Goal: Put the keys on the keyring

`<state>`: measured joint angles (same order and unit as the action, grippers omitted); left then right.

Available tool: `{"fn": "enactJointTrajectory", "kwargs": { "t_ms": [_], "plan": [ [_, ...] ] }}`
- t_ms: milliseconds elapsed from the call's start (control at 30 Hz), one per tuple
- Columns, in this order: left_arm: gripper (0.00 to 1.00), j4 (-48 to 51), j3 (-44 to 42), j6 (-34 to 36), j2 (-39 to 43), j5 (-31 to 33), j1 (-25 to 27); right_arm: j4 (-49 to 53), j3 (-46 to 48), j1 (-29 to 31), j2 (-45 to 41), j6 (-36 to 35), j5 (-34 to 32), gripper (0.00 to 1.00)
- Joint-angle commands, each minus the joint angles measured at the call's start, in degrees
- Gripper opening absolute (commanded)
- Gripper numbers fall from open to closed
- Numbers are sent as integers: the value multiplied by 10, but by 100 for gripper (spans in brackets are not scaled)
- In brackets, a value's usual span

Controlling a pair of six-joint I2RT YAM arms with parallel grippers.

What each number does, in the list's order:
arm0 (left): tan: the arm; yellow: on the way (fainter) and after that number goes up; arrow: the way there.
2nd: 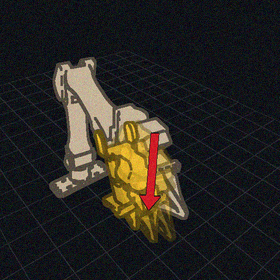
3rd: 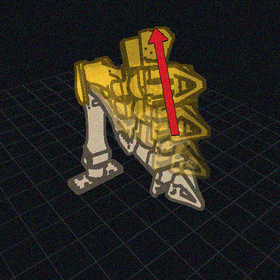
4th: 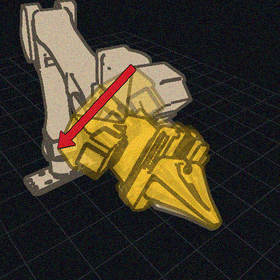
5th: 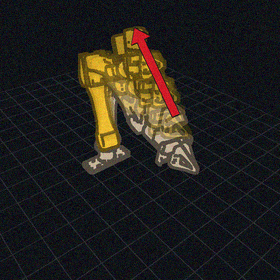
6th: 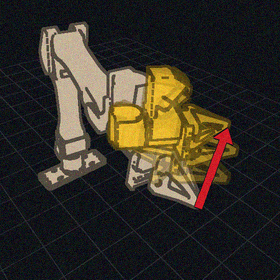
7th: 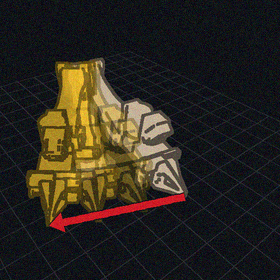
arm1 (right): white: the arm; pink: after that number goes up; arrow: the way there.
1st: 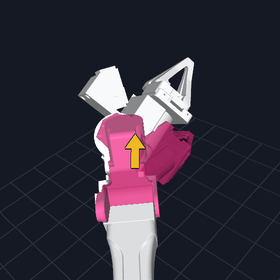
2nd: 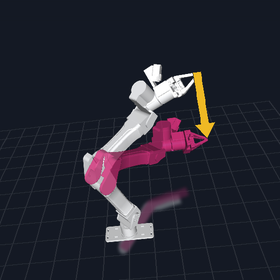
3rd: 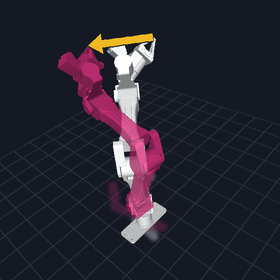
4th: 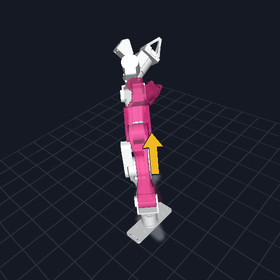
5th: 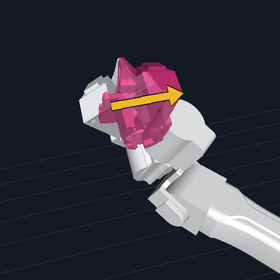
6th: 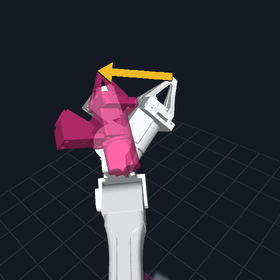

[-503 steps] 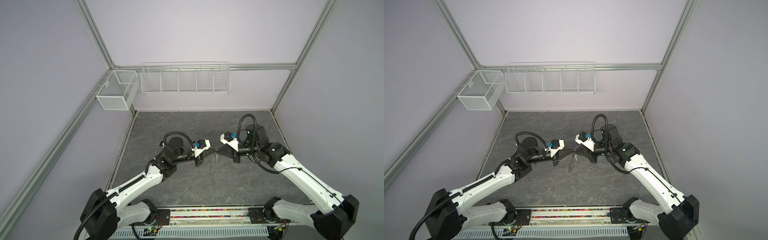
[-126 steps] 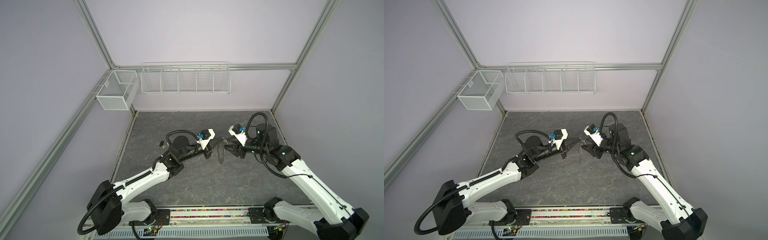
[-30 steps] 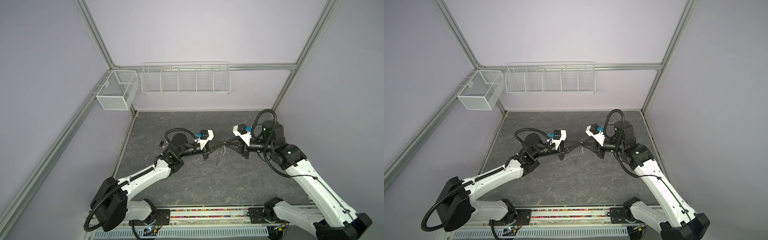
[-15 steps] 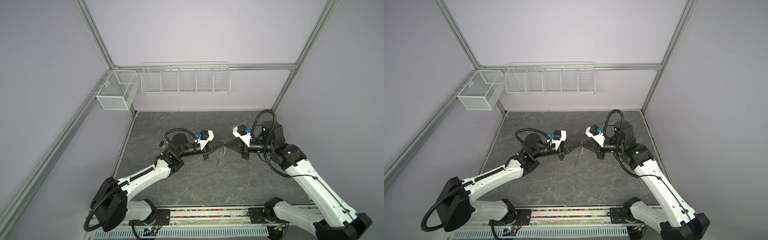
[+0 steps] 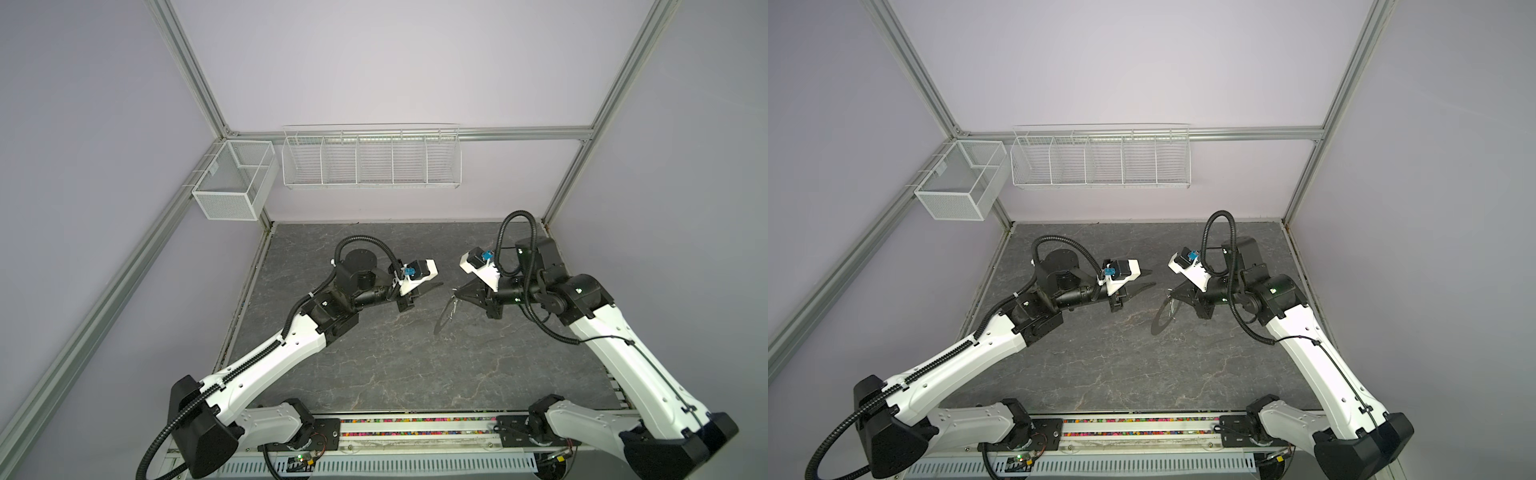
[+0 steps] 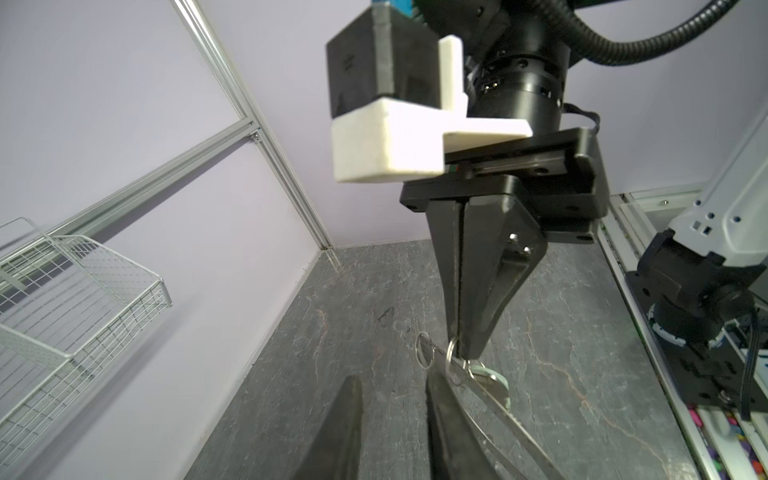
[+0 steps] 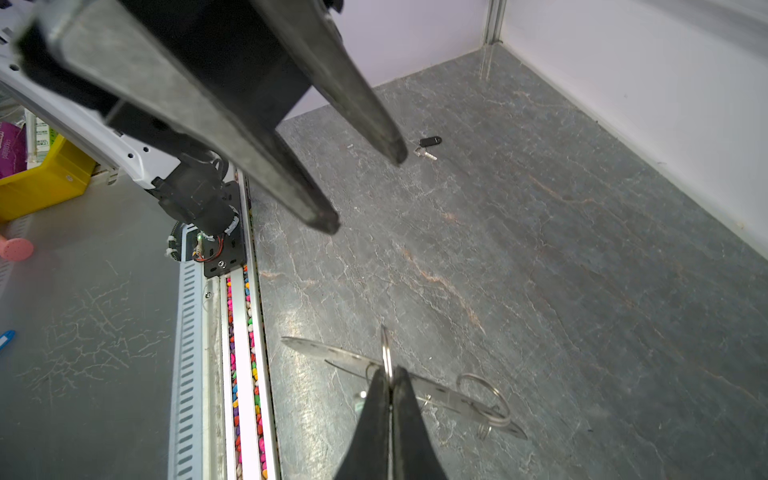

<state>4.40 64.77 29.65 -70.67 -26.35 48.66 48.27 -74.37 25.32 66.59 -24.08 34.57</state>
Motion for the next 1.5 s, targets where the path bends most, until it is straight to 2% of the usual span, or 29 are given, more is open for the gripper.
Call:
{"fn": "enactJointTrajectory", "kwargs": {
  "t_ms": [0,200,933,1067,1233,1333,1400,1467],
  "plan": [
    [27,106,33,79,-18,48,21,37,-23,1,6,-20,-8,6],
    [27,138,63,103,-46,79,43,41,-28,4,10,-21,-10,6],
    [20,161,99,112,-100,75,63,44,-30,19,20,-36,-9,6],
    [16,167,104,116,-106,75,64,42,-28,21,18,-44,-8,6],
    [5,163,106,117,-111,63,65,42,-23,29,16,-60,-16,7],
    [0,161,106,116,-114,54,65,32,-15,32,11,-67,-27,9],
    [0,158,105,108,-115,51,64,17,-7,32,2,-61,-46,18],
    [0,149,100,94,-113,51,64,-3,7,30,-12,-57,-72,23]
  ]
}}
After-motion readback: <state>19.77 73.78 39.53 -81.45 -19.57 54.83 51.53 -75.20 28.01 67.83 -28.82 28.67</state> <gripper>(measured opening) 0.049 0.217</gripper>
